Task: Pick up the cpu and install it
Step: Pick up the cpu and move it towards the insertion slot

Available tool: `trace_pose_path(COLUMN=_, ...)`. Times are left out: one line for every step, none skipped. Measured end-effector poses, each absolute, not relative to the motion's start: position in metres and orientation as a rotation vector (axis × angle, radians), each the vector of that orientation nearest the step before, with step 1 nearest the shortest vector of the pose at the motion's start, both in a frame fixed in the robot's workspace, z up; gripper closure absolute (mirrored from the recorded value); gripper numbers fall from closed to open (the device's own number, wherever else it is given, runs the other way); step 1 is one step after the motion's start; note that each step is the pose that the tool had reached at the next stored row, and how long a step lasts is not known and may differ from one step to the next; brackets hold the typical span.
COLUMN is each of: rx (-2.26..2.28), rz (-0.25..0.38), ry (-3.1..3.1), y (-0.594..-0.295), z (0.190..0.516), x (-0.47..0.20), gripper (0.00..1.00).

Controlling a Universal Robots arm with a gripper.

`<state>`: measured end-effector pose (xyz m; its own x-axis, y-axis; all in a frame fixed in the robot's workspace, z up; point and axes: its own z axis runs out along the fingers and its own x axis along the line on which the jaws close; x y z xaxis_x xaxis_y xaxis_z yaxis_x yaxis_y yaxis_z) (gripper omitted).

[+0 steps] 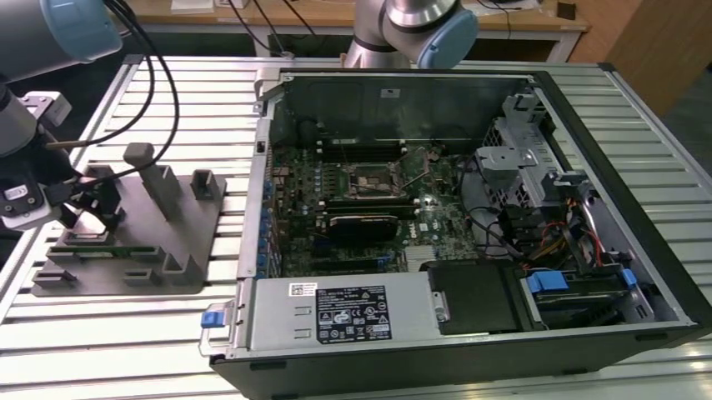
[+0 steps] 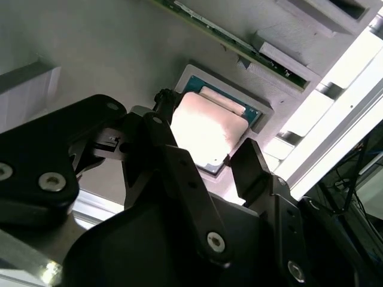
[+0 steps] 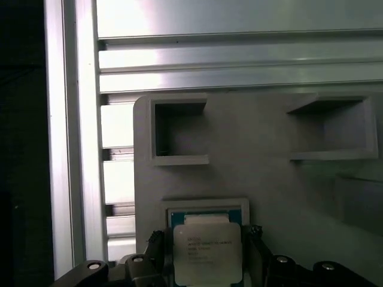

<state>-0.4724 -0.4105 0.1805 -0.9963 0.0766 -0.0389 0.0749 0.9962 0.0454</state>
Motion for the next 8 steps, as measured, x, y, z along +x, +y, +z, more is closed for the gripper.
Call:
trace_pose_path(rx=0.118, rz=0.068, ry=3.098, y=-0.4105, z=0.1798, x=-0.4724, gripper=0.35)
trace_pose_path(rx=0.118, rz=0.068, ry=3.098, y=-0.4104, z=0.1795, x=-0.4724, gripper=0.35)
trace_pose_path(rx=0.118, rz=0.068, ry=3.098, y=-0.4103, z=0.179, x=-0.4724, gripper=0.35)
trace_pose_path(rx=0.118, rz=0.068, ry=3.098, y=-0.4103, z=0.1786, x=-0.4725, gripper=0.35)
trace_pose_path(rx=0.118, rz=0.068, ry=3.098, y=-0.4103, z=0.1786, x=-0.4725, gripper=0.35)
trace_pose_path(rx=0.118, rz=0.068, ry=3.098, y=-0.4103, z=0.1786, x=-0.4725, gripper=0.35)
trace_pose_path(rx=0.118, rz=0.068, ry=3.098, y=-0.4103, z=0.1786, x=-0.4725, gripper=0.35)
trace_pose_path(rx=0.118, rz=0.068, ry=3.098, y=-0.4103, z=0.1785, x=-0.4724, gripper=0.35)
